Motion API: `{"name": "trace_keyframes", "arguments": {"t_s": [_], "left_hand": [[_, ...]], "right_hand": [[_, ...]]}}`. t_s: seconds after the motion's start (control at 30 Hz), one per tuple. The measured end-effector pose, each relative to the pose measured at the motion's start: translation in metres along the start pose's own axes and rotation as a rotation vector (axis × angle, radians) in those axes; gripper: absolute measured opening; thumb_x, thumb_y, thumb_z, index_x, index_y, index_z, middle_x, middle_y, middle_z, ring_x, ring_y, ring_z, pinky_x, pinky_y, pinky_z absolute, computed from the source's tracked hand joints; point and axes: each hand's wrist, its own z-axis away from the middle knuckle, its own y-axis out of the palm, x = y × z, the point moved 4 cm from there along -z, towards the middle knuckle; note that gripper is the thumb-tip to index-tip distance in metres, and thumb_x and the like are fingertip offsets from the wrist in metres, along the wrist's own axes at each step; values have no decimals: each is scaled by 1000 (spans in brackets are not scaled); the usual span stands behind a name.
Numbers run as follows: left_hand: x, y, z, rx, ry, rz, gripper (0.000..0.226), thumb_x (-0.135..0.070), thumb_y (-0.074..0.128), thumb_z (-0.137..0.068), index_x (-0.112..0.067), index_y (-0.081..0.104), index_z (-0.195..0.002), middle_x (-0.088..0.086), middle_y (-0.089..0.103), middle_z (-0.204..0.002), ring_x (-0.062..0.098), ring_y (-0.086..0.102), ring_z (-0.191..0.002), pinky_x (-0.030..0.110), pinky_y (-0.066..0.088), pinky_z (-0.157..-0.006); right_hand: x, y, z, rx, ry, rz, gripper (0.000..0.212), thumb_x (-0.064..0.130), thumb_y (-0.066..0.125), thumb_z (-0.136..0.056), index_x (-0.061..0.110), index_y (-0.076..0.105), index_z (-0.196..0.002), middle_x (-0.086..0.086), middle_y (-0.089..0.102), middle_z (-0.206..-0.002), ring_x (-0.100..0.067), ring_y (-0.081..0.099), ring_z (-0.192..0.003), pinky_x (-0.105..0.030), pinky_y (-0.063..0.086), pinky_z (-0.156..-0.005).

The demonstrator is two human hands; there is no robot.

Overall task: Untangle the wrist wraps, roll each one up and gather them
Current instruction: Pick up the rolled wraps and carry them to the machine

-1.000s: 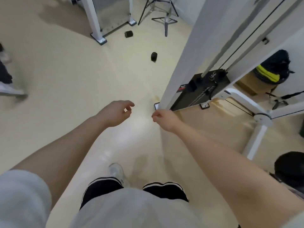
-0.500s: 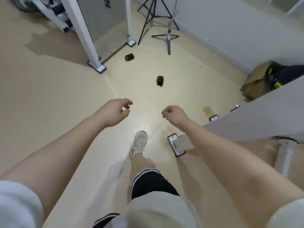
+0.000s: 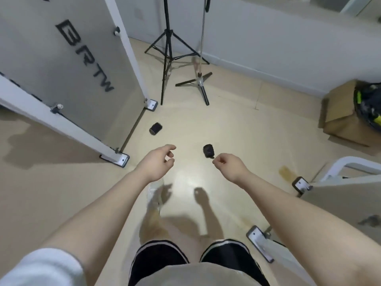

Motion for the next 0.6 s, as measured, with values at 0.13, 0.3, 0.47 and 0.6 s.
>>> {"name": "trace_keyframes", "arguments": {"t_s": [0.13, 0.3, 0.47, 0.6], "left_hand": [[53, -29, -134, 43, -44, 15, 43, -14, 48, -93, -17, 42, -136, 1, 54, -116, 18, 50, -75, 24, 38, -65], [130, -8, -283, 151, -58, -81, 46, -15, 49, -94, -18, 40, -138, 3, 55, -125, 17, 52, -90, 24, 39, -77], [224, 78, -417, 296, -33, -259, 50, -13, 47, -93, -19, 35, -142, 4, 48, -134, 23, 50, -116, 32, 40, -98], [308, 140, -519, 194, -10, -476, 53, -13, 45, -92, -16, 32, -144, 5, 37, -146, 29, 36, -129, 41, 37, -101]], "right_hand": [[15, 24, -119, -75, 91, -98, 17, 14, 46, -94, 10, 59, -105, 0, 56, -99, -16, 47, -87, -22, 36, -68], [-13, 75, -263, -80, 260, -66, 38, 21, 44, -97, 7, 46, -133, -11, 55, -126, -26, 49, -115, -25, 34, -79], [-86, 148, -393, -77, 300, -4, 37, 17, 40, -99, 4, 45, -134, -11, 46, -140, -28, 42, -127, -33, 34, -98], [-184, 188, -487, -92, 379, 235, 43, 24, 39, -98, 22, 37, -141, -7, 22, -155, -31, 20, -140, -39, 23, -111]]}}
